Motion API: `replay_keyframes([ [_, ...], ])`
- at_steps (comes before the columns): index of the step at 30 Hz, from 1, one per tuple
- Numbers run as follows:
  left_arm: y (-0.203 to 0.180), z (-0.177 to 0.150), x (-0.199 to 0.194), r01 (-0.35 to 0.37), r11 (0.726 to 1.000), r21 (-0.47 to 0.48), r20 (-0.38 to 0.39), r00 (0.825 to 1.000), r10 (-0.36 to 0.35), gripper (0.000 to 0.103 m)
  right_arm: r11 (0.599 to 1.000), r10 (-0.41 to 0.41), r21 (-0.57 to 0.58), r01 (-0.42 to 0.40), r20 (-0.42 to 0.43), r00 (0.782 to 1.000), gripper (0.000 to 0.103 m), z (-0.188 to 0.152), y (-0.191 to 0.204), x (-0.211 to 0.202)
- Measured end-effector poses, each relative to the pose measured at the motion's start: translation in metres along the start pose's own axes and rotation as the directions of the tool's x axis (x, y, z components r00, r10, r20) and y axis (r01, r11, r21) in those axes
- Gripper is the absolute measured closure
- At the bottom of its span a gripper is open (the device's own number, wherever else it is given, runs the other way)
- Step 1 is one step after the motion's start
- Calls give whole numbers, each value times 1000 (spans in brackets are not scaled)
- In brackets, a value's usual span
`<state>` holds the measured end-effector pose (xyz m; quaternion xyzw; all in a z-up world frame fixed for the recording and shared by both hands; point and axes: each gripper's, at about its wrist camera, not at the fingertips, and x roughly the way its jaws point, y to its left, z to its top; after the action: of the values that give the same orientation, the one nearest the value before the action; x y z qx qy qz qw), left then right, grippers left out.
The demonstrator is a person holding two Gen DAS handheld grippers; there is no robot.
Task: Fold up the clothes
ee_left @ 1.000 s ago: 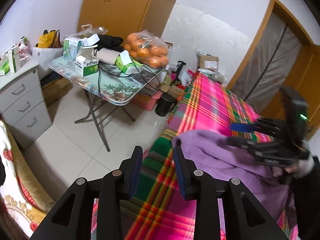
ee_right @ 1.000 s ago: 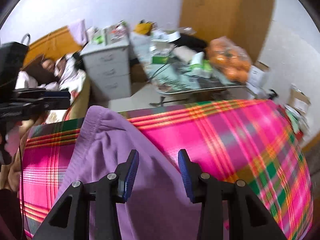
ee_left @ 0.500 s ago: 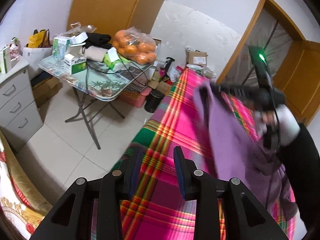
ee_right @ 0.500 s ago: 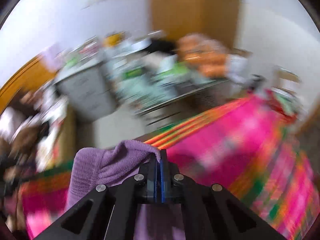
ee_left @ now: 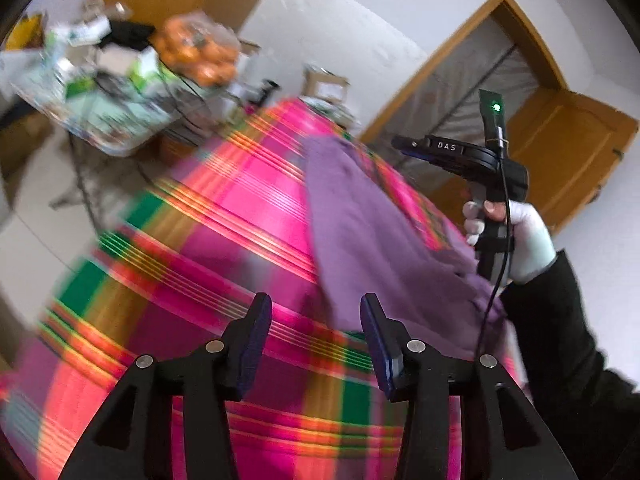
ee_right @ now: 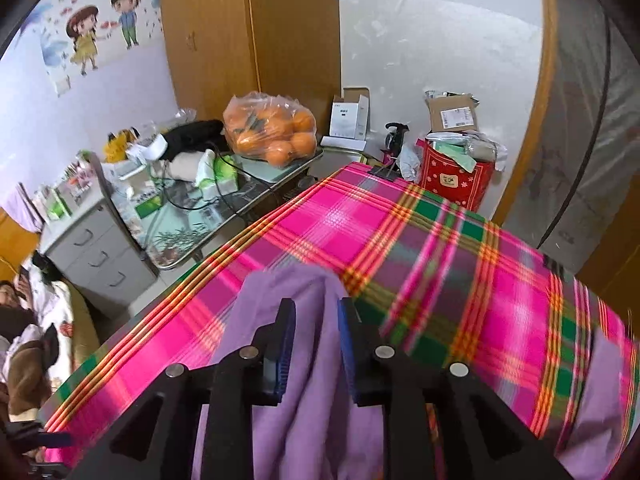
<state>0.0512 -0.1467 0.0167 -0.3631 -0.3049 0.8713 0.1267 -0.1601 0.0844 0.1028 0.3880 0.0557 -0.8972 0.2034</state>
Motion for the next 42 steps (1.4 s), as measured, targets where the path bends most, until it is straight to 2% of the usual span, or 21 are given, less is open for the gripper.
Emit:
replay_keyframes([
  [3,-9,-11,20,82,994,-76,-74,993,-88,55,999,30,25,-30,32,999,77,-25,-3,-30],
  [5,-13,-17,34,94,989,-111,-100,989,-105,55,998,51,38,-53,43,998,77,-44,-6,-48],
  [8,-12,-15,47,81,982,-173,-101,990,-100,55,995,73,60,-77,62,995,76,-72,-10,-72],
  [12,-7,-7,58,42,966,-256,-65,996,-61,55,992,76,99,-84,85,993,75,-106,-15,-99],
  [15,-3,-1,65,36,950,-310,-48,997,-54,59,989,70,120,-81,94,993,75,-122,-19,-111],
  [16,-2,0,67,27,949,-316,-52,998,-46,65,989,69,125,-81,93,993,75,-125,-20,-112],
  [17,-2,2,68,17,947,-320,-58,998,-37,82,988,69,129,-81,92,993,75,-127,-21,-114],
  [18,-2,3,70,10,946,-323,-67,997,-33,87,988,69,133,-81,91,993,75,-129,-22,-115],
  [22,3,7,52,10,950,-311,-23,1000,-18,92,987,69,138,-82,95,993,75,-131,-25,-118],
  [28,16,26,-26,13,961,-276,132,991,25,93,989,80,113,-92,103,991,75,-119,-19,-117],
  [31,27,30,-56,-21,964,-265,166,984,67,93,992,88,76,-96,109,990,75,-104,-10,-116],
  [33,38,31,-60,-67,960,-273,164,980,116,93,994,98,43,-102,96,991,74,-92,-2,-111],
  [35,64,25,-59,-128,937,-324,121,977,175,93,994,113,4,-113,59,992,72,-82,6,-101],
  [36,76,22,-57,-136,926,-353,101,978,182,93,994,111,-14,-110,46,993,72,-77,10,-95],
  [42,80,21,-74,-147,939,-309,141,970,199,93,982,153,-110,-152,-1,988,71,-43,27,-56],
])
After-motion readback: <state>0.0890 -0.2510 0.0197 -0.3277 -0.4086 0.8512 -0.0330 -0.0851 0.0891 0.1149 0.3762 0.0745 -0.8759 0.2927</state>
